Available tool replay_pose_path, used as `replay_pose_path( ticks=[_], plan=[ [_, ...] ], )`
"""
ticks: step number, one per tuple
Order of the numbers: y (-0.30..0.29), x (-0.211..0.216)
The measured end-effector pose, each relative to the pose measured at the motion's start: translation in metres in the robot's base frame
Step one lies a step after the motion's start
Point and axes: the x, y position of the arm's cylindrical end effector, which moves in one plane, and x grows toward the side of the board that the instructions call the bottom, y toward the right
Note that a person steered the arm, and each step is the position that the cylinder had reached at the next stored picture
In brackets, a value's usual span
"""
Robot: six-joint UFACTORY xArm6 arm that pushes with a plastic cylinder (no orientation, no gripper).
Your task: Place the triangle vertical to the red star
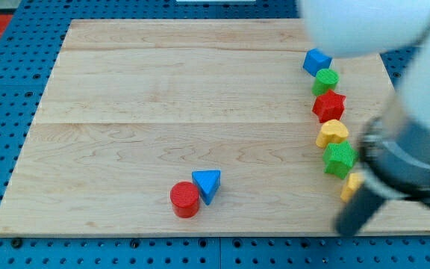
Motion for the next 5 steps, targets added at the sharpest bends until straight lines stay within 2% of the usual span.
replay_pose_path(
  ticks=[1, 2, 3, 5],
  plan=[
    [-0.095, 0.0],
    [-0.119, -0.001],
    [-0.136, -0.024],
    [-0.145, -0.1]
  ],
)
